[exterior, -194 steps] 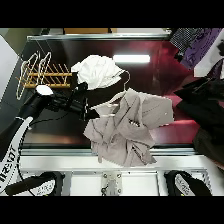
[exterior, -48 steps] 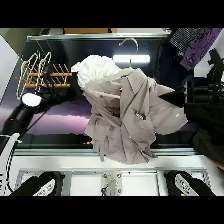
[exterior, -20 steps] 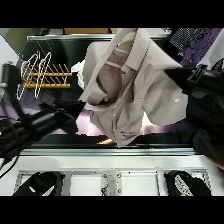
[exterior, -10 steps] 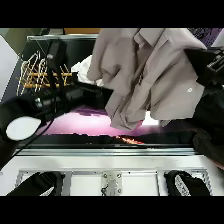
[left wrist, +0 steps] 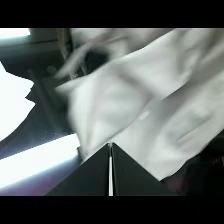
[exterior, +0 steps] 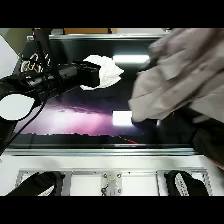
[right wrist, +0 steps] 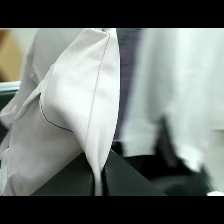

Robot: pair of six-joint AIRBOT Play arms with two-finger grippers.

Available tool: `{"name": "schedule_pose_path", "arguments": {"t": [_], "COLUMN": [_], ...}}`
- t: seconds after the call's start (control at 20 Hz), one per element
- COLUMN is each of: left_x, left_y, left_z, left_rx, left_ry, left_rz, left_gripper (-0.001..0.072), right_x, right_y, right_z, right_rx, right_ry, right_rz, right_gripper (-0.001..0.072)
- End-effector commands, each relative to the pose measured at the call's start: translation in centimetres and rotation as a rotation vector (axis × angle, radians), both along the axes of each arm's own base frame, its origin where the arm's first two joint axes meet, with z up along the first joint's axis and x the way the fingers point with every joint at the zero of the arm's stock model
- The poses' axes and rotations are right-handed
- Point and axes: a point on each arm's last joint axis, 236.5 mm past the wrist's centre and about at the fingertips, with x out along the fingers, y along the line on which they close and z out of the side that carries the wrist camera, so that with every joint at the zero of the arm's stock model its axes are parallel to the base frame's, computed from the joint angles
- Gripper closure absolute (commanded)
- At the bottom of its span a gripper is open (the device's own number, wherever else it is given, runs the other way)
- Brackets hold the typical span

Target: Fold the clothes and pants, and hang the long-sleeved shirts on hangers.

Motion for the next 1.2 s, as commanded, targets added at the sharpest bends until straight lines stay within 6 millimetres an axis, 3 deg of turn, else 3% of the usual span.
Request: {"name": "schedule_pose_path", "arguments": {"t": [0.0, 0.2, 0.45, 0.65, 0.9, 1.15], "left_x": [0.3, 0.3, 0.3, 0.3, 0.3, 0.3], "left_y": [0.2, 0.2, 0.2, 0.2, 0.2, 0.2], "left_z": [0.2, 0.2, 0.2, 0.2, 0.2, 0.2], "left_rx": [0.020, 0.038, 0.039, 0.051, 0.050, 0.050], "left_ry": [-0.022, -0.037, -0.038, -0.048, -0.048, -0.048], "left_rz": [-0.003, -0.012, -0.012, -0.018, -0.018, -0.018], "left_gripper": [0.0693, 0.0693, 0.0693, 0.0693, 0.0693, 0.0693], "right_x": [-4.7, -8.8, -13.1, -15.4, -17.3, -17.9], "right_y": [-8.3, -14.8, -19.2, -20.7, -21.8, -21.3], "right_z": [1.9, 4.8, 10.7, 13.0, 12.9, 13.9], "right_rx": [-0.025, -0.039, -0.105, -0.142, -0.149, -0.144], "right_ry": [-0.023, -0.064, -0.158, -0.192, -0.189, -0.243], "right_rz": [-0.323, -0.545, -0.715, -0.788, -0.849, -0.856], "right_gripper": [0.0706, 0.0706, 0.0706, 0.0706, 0.0705, 0.0705]}}
